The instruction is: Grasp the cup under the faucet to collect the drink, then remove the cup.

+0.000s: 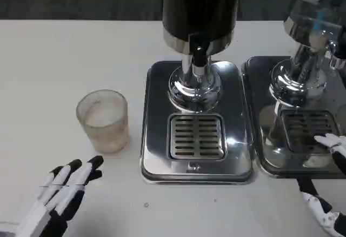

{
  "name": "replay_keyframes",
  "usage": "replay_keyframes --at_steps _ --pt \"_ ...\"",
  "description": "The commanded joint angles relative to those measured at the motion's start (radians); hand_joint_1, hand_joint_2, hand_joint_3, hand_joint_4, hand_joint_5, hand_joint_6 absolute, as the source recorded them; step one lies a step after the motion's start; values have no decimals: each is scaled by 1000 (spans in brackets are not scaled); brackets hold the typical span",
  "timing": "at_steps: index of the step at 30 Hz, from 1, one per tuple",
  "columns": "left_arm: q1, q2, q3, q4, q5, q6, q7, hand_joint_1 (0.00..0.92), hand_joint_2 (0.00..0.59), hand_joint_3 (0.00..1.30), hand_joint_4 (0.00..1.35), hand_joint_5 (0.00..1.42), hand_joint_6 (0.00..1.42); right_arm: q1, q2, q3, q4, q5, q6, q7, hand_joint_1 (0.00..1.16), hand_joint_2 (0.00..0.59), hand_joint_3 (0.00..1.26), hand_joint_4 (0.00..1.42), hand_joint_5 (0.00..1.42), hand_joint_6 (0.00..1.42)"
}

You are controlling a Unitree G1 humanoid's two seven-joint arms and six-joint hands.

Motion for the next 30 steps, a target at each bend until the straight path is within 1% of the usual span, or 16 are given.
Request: replay_keyframes --at_steps 1,6,13,20,25,29,30 --pt "3 7 -9 8 -7 14 9 0 102 0 0 0 0 -5 -7 -10 -7 16 -22 -18 433 420 378 308 308 406" --pt "5 5 -11 6 -10 19 8 0 102 0 0 0 0 -11 -4 -15 1 31 -25 -15 437 420 403 332 324 421" --pt "0 0 -13 0 -5 23 18 0 100 0 0 0 0 -15 -7 -18 7 35 -29 -15 438 420 406 354 330 439" --pt "-3 -1 -19 -1 -6 32 20 0 99 0 0 0 0 -15 -3 -22 5 43 -27 -14 438 420 406 360 338 443" --pt "-13 5 -21 7 -17 34 20 0 99 0 0 0 0 -16 10 -17 -1 47 -23 -17 438 420 412 361 339 444" --pt "-23 16 -17 27 -36 29 22 0 99 0 0 0 0 -13 26 -8 -17 36 -14 -14 439 420 425 370 340 446" --pt "-29 16 -17 32 -41 27 23 0 91 0 0 0 0 -12 29 -7 -20 35 -13 -13 439 420 426 372 340 446"
